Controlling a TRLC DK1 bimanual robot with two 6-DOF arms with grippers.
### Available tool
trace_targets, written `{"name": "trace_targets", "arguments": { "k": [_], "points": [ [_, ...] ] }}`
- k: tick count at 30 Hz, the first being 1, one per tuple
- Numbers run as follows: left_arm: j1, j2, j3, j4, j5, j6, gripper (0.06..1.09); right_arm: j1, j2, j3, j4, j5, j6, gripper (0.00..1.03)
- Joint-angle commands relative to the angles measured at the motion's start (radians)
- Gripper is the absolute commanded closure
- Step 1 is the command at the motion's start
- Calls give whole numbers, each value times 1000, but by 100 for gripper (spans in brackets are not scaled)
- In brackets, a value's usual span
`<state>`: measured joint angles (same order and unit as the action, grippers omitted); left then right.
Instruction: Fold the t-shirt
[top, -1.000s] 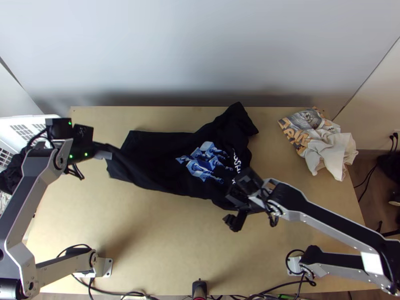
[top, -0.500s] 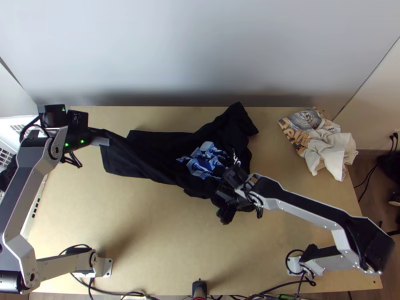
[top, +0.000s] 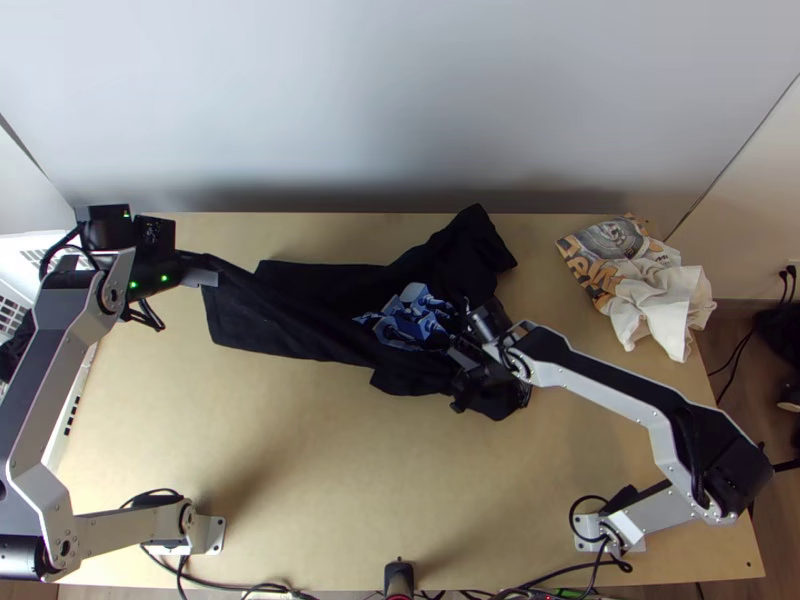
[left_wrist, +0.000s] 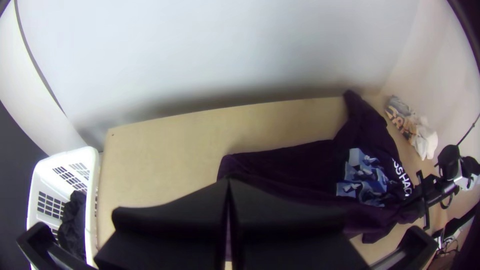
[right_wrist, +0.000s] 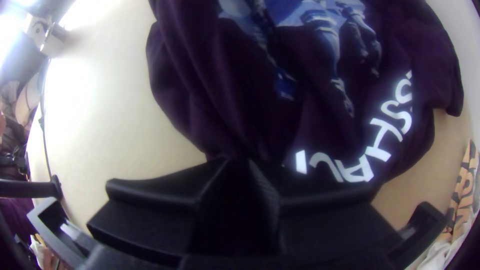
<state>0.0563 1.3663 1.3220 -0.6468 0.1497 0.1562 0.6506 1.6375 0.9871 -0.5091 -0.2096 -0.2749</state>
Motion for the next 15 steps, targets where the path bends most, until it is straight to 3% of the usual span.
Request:
{"name": "trace_targets", "arguments": {
  "k": [1, 15],
  "points": [
    [0, -10, -9, -5, 2, -3, 105, -40, -27, 19, -5, 1, 3, 100],
    [4, -223, -47, -140, 16, 3, 105, -42, -326, 151, -267, -1, 46, 100]
  ]
}}
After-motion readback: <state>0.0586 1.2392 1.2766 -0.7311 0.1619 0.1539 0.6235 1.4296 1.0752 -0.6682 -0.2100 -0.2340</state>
